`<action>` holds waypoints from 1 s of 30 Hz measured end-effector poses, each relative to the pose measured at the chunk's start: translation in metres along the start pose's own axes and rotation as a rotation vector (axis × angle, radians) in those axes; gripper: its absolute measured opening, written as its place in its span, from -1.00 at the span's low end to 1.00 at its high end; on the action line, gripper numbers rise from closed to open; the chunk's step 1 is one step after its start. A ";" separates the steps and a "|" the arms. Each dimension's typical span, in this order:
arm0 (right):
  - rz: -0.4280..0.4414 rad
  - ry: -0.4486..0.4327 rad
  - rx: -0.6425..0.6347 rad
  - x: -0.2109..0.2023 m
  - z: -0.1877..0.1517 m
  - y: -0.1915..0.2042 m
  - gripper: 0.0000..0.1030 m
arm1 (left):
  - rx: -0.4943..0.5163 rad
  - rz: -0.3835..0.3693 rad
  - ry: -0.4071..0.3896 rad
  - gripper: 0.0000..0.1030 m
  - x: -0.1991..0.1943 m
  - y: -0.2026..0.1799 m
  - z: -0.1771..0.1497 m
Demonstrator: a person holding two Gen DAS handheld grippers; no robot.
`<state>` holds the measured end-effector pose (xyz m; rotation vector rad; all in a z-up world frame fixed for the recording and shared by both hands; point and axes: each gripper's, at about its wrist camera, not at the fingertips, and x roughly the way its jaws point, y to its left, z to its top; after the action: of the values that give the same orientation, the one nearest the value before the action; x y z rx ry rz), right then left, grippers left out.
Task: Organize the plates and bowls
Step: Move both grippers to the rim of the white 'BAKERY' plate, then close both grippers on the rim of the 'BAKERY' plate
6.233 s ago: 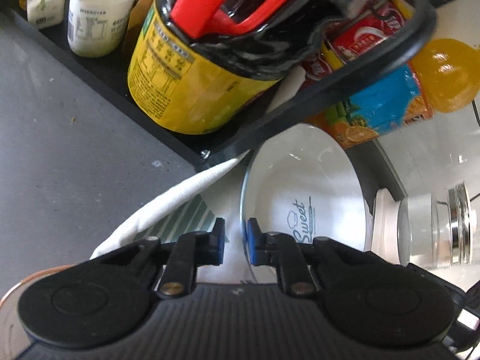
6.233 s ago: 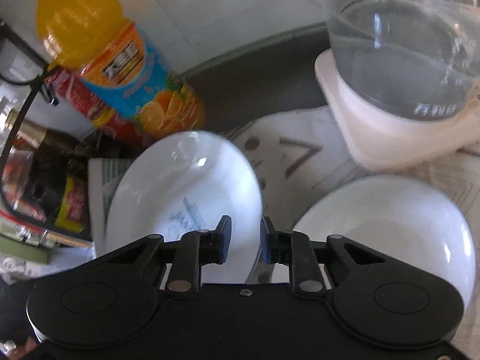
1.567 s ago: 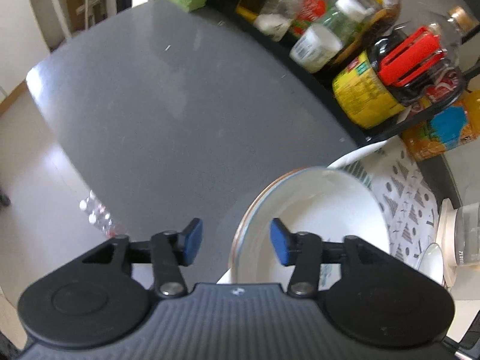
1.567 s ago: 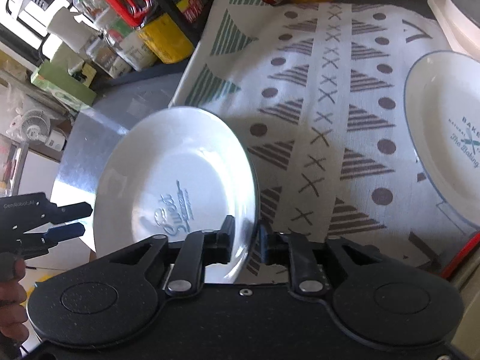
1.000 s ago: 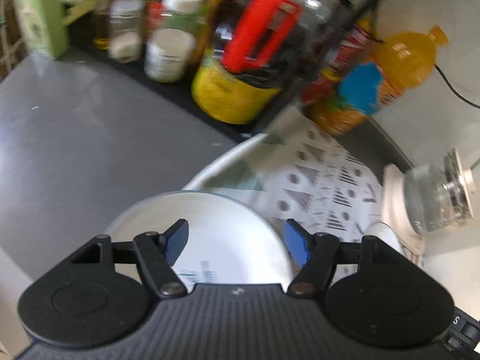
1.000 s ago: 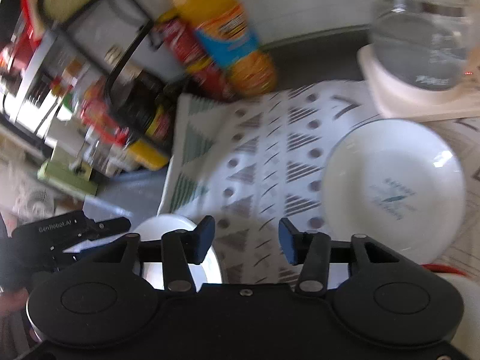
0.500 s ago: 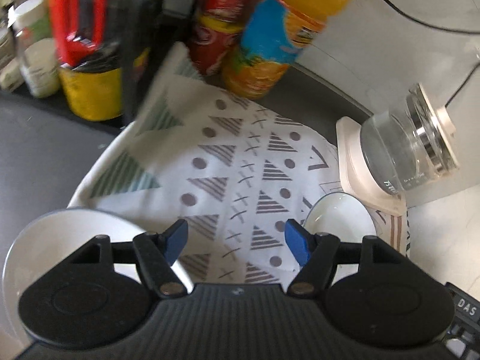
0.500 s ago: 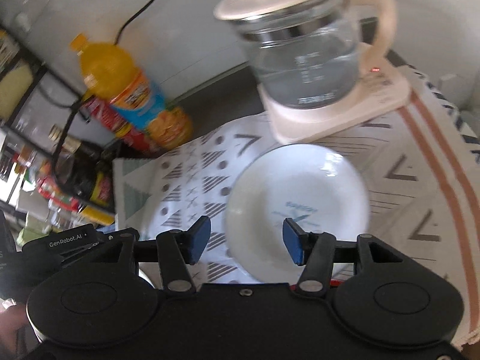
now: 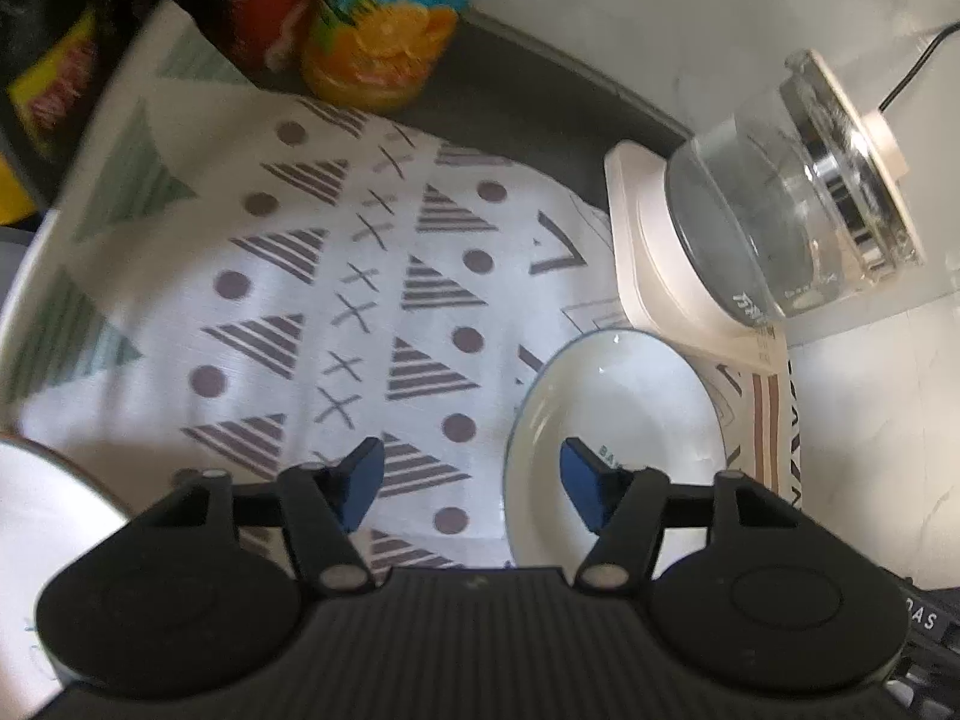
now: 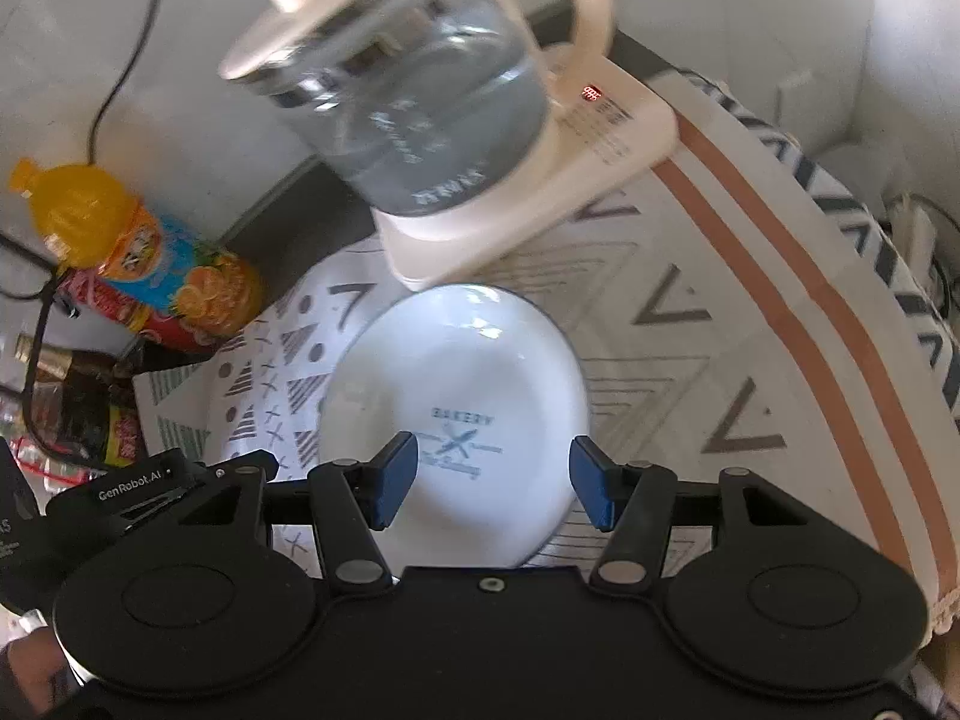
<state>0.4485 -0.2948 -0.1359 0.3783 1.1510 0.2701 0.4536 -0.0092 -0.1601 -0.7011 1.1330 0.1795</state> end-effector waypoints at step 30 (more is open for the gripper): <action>-0.047 0.173 0.049 0.062 0.028 -0.027 -0.83 | -0.026 -0.044 0.054 -0.89 0.042 -0.007 0.003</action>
<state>0.4990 -0.2986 -0.1890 0.3759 1.3365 0.2376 0.4777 -0.0221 -0.1933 -0.7576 1.1677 0.1386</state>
